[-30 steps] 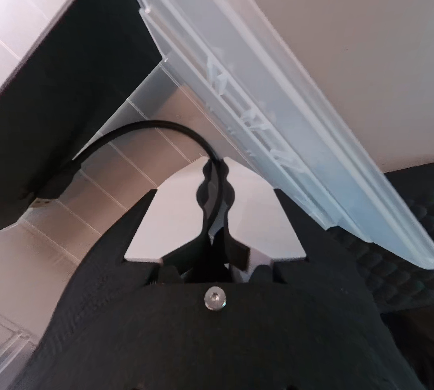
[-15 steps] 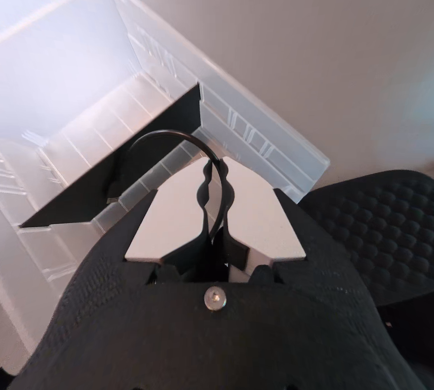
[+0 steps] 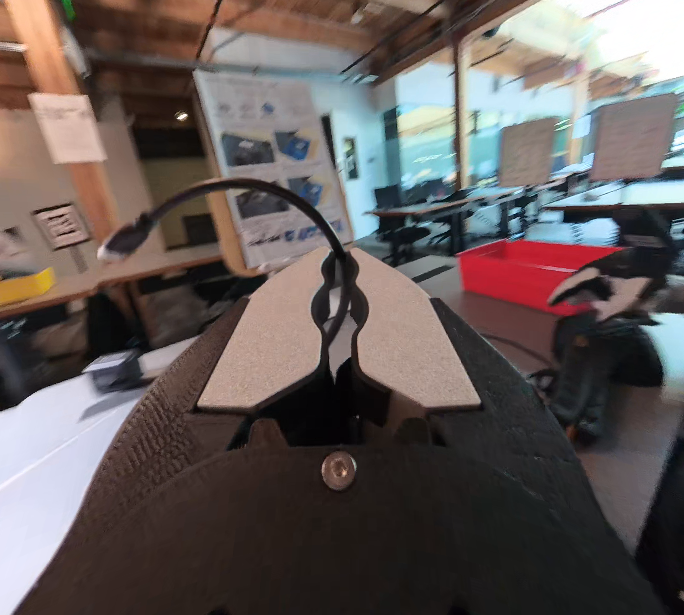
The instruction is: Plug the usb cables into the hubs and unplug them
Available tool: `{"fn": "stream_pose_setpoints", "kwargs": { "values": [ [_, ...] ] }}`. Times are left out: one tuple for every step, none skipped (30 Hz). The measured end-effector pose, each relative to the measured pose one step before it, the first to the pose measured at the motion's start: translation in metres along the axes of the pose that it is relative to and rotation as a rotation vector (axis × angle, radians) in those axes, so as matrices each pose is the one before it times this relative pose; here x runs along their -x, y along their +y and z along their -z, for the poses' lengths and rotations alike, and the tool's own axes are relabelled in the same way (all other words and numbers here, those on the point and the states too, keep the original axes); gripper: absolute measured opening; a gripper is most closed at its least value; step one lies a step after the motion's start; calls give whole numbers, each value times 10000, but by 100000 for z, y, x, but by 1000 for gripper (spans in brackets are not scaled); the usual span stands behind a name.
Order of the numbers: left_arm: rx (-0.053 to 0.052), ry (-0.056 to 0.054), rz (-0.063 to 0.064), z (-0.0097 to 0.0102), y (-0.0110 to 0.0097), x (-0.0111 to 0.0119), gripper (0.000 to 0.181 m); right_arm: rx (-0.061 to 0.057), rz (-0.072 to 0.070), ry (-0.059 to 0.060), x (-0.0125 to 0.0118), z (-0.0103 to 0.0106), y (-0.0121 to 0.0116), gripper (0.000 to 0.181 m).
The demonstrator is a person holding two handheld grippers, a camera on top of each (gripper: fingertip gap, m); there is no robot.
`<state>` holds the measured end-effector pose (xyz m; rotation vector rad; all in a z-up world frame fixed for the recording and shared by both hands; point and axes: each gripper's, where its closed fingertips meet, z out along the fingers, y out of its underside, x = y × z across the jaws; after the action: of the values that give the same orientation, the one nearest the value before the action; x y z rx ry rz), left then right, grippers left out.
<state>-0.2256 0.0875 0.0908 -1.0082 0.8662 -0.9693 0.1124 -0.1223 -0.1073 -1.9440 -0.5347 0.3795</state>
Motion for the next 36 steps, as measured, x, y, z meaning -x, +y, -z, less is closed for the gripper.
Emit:
{"fn": "stream_pose_setpoints", "kwargs": {
  "values": [
    [-315,574,80,-352,-541,-1070,5,-454,-45,269,-436,995,-1207,74],
    [-223,483,18,-461,-383,-969,5,-541,-18,250,-343,1039,-1553,73],
    [-98,401,-1,-559,-202,-862,5,-576,-59,321,-355,1015,-1848,71],
    [21,405,-75,-659,-42,-906,5,-616,-43,265,-168,917,-2095,70],
    [36,341,-257,-739,-60,-888,5,-653,58,113,234,726,-2281,68],
    [13,265,-458,-808,-116,-887,5,-638,167,37,510,466,-2364,67],
    [4,223,-617,-895,-165,-979,5,-541,209,3,684,187,-2251,65],
    [-17,181,-751,-984,-224,-1073,5,-401,174,-106,908,-125,-1980,64],
    [-37,117,-834,-1089,-255,-1144,5,-294,129,-299,1236,-385,-1665,64],
    [-1,55,-821,-1195,-220,-1195,5,-236,74,-409,1410,-618,-1326,64],
    [97,61,-766,-1296,-101,-1292,5,-254,26,-483,1487,-799,-1016,64],
    [178,66,-738,-1338,-19,-1358,5,-272,-18,-531,1503,-917,-655,64],
    [210,111,-656,-1396,-7,-1461,5,-276,-86,-575,1463,-963,-277,65],
    [191,259,-599,-1377,-58,-1675,5,-332,-205,-473,1155,-974,-4,64],
    [133,236,-582,-1329,-182,-1626,5,-409,-286,-204,517,-1175,-29,56],
    [131,215,-526,-1264,-199,-1559,5,159,-370,-284,468,-1117,768,58],
    [121,207,-534,-1137,-191,-1489,5,410,-358,-276,297,-846,1150,62],
    [151,105,-545,-996,-134,-1256,5,262,-346,75,-343,-579,952,63],
    [216,52,-568,-828,-26,-1056,5,106,-210,306,-776,-301,672,62],
    [258,-29,-617,-638,57,-792,5,121,-102,412,-1024,-106,542,61],
    [222,-133,-562,-469,56,-483,5,139,-17,373,-1013,51,420,53],
    [172,-48,-383,-359,105,-408,5,79,129,76,-552,153,233,33],
    [136,35,-82,-315,178,-321,5,-30,233,-192,-55,200,29,12],
    [13,42,209,-237,142,-144,5,8,222,-59,-138,160,47,7],
    [-201,215,377,-102,-51,-240,4,70,404,25,-200,91,155,7],
    [-343,251,599,-14,-143,-137,5,-6,677,-45,35,55,100,5],
    [-466,262,906,80,-254,32,9,24,798,58,-1,21,146,5],
    [-673,435,1241,194,-516,-13,14,167,733,294,-223,-50,267,5],
    [-798,450,1540,301,-725,166,21,195,850,315,-105,-104,234,5],
    [-817,199,1709,382,-821,630,28,190,961,219,158,-168,201,5],
    [-816,-35,1747,421,-886,968,29,178,946,108,390,-221,189,6],
    [-701,-109,1768,386,-800,1027,29,147,804,133,344,-241,122,5],
    [-483,-36,1663,323,-592,817,29,117,736,152,313,-246,43,5],
    [-299,47,1367,273,-380,583,29,115,675,202,248,-227,4,5],
    [-246,168,909,234,-294,234,26,163,647,116,330,-233,40,5],
    [-277,277,446,262,-326,-105,15,215,560,105,305,-238,96,5]
  ]
}}
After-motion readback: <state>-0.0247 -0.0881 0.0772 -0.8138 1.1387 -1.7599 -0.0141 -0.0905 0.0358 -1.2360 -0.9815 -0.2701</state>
